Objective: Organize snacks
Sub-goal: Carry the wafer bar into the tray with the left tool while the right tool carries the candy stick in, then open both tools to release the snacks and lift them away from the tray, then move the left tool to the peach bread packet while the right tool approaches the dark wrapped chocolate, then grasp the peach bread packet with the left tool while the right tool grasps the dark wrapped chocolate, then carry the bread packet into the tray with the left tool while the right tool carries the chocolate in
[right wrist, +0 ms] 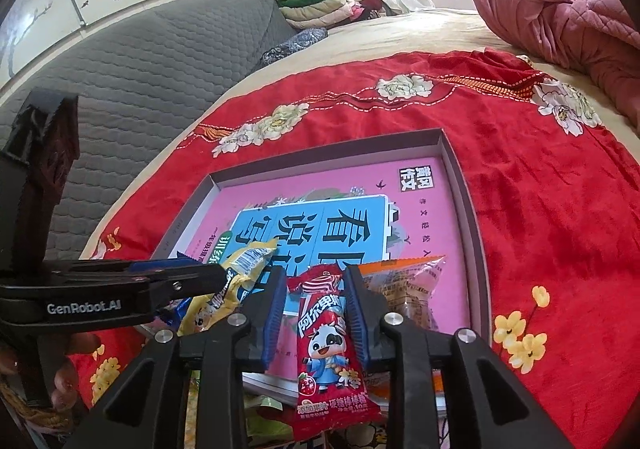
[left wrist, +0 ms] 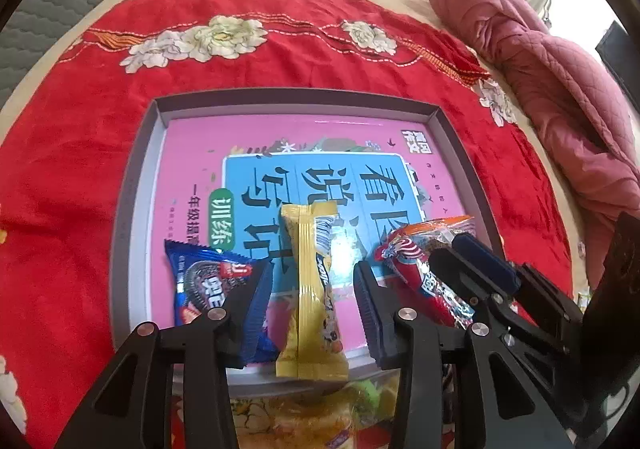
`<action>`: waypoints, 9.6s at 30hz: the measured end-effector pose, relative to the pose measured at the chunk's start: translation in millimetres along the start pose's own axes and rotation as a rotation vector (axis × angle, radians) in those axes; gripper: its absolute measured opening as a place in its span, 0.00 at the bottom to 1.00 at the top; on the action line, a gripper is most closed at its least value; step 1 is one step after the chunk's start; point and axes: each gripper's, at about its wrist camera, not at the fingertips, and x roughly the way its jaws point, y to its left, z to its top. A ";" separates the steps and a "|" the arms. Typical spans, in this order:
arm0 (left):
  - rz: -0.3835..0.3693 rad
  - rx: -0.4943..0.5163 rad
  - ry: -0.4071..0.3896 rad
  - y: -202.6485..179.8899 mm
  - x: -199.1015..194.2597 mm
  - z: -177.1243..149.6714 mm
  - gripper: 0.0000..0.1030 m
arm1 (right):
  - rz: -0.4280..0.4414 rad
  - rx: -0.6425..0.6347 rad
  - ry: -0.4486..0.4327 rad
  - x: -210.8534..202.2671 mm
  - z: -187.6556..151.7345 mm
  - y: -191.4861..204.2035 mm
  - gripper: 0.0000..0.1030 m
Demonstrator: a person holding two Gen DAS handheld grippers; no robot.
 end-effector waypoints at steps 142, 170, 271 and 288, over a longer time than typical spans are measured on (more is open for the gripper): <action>-0.074 -0.024 0.085 67.7 -51.7 -106.2 0.26 | -0.086 0.010 0.164 -63.7 -93.6 17.3 0.27; -0.090 -0.029 0.055 64.0 -57.6 -101.2 0.26 | -0.092 -0.047 0.218 -50.3 -100.1 18.8 0.25; -0.022 -0.088 0.007 54.1 9.7 -21.6 0.26 | -0.126 -0.024 -0.035 -19.7 -26.7 -30.8 0.26; -0.015 -0.090 0.009 55.2 7.7 -22.8 0.27 | -0.137 -0.019 -0.036 -22.9 -27.7 -33.1 0.26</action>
